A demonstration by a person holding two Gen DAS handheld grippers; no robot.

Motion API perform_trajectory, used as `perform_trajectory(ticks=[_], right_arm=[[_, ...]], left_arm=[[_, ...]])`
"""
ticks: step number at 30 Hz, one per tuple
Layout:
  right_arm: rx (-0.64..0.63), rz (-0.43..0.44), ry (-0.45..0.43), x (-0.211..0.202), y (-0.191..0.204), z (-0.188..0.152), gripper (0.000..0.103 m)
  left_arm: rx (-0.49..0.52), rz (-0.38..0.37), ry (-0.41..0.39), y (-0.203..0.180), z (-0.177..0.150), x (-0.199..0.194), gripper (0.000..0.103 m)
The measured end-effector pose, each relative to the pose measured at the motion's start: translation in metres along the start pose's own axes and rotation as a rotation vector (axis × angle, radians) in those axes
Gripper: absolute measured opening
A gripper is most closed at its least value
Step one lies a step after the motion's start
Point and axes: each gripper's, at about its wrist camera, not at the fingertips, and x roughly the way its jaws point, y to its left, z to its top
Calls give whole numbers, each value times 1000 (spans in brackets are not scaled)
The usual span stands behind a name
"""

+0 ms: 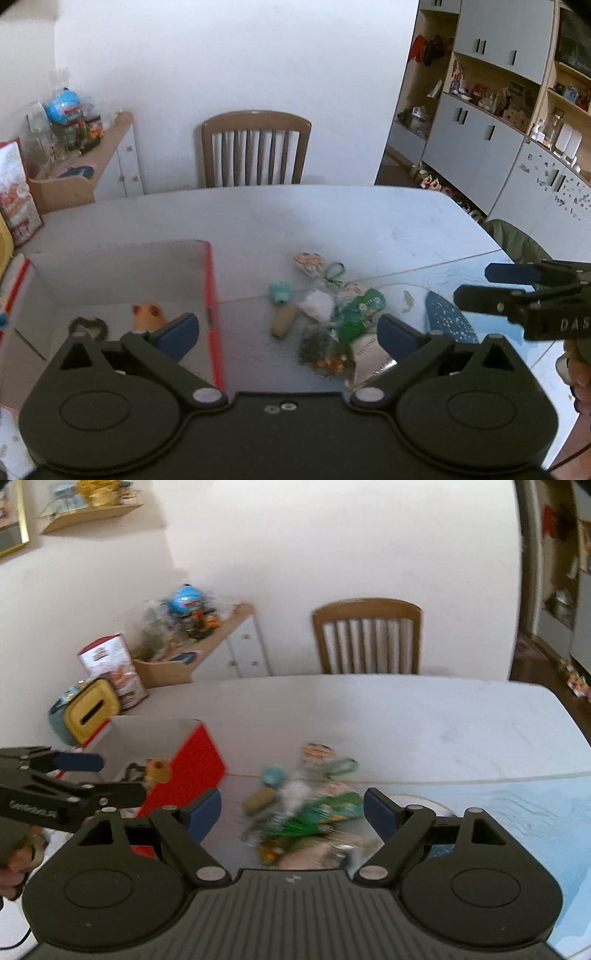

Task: Organize objects
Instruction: 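Move both tools back over the remaining pile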

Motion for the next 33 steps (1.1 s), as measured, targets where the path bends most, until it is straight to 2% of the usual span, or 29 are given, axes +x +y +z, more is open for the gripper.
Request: perform_trajectory(ticks=[6,14,25,33], right_arm=[[-14,-24,51,14,-22,-18,84],[-33,2,111,33,-35,-38,84],[-121,58,203,72,-31,-63,84],[-197,73,235,100,-30,-74,84]], left_arm=[[-11,-3,28,-19,-5,25,102],[14,15,68,-36,-13,57,102],[59,36,155,-42,-25,104,102],[97,42,181,-43,-28,128,102]])
